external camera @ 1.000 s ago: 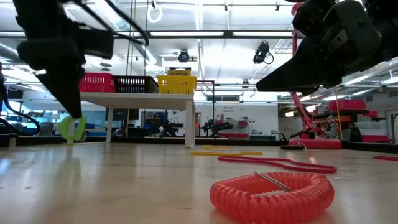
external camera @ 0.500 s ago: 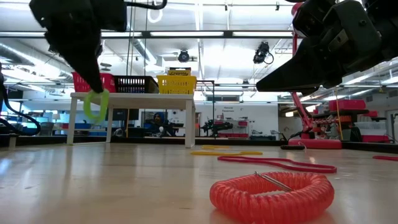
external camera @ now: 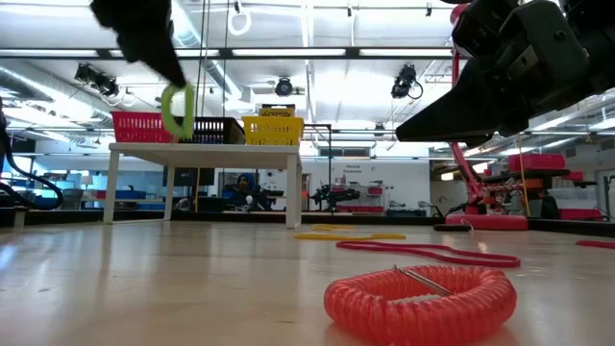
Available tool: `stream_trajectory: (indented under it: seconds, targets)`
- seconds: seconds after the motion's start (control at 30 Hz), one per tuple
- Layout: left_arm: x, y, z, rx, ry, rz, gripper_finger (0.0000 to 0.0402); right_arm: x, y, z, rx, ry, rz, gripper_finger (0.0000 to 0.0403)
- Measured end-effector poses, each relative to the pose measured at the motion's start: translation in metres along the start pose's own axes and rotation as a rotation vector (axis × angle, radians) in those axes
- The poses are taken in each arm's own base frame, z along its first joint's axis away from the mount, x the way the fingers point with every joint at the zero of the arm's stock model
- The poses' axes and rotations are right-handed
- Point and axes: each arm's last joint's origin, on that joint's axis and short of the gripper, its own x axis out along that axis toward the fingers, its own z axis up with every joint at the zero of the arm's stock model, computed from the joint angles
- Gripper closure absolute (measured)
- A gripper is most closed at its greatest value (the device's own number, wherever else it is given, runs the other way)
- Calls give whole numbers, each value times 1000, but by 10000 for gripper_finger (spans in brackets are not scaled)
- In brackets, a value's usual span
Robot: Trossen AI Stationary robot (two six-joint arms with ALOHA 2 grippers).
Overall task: Pick & Place Office Desk Supplies
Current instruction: Put the green spring keychain into the black bin on the shelf
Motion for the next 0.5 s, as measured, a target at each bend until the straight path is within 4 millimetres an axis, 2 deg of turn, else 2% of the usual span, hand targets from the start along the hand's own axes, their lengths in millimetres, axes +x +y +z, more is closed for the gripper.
stream_trajectory:
  seconds: [0.2, 0.37, 0.5]
  targets:
    - [-34, 29, 36, -17, -147, 70, 389, 0, 0, 0, 0, 0, 0, 398]
    - [-59, 73, 71, -13, -189, 250, 389, 0, 0, 0, 0, 0, 0, 398]
    - [-63, 112, 89, -18, -173, 352, 389, 0, 0, 0, 0, 0, 0, 398]
